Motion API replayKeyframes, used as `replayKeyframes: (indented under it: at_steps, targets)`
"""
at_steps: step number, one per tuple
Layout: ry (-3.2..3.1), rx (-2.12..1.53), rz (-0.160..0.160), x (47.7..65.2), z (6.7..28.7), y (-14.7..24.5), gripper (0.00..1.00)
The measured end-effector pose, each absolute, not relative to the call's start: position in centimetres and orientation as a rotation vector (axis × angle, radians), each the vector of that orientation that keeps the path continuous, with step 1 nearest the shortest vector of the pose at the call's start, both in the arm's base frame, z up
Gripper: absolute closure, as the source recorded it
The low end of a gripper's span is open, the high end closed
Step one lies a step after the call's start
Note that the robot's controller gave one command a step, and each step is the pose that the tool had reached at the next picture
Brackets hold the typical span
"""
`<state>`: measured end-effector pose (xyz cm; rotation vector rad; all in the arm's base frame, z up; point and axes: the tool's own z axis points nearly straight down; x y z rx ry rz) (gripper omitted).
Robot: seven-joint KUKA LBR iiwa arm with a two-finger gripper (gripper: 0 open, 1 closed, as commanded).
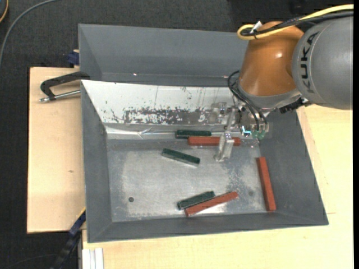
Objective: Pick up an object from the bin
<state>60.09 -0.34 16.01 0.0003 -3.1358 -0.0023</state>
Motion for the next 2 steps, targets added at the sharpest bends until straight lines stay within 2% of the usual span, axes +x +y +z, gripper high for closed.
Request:
replayKeyframes:
  at_steps: [1, 2]
  targets:
    - [-3.133, -0.139, -0.005, 57.95, 6.71, 5.99, 0.00]
    - [-3.140, -0.143, -0.003, 58.22, 7.09, 5.71, 1.00]
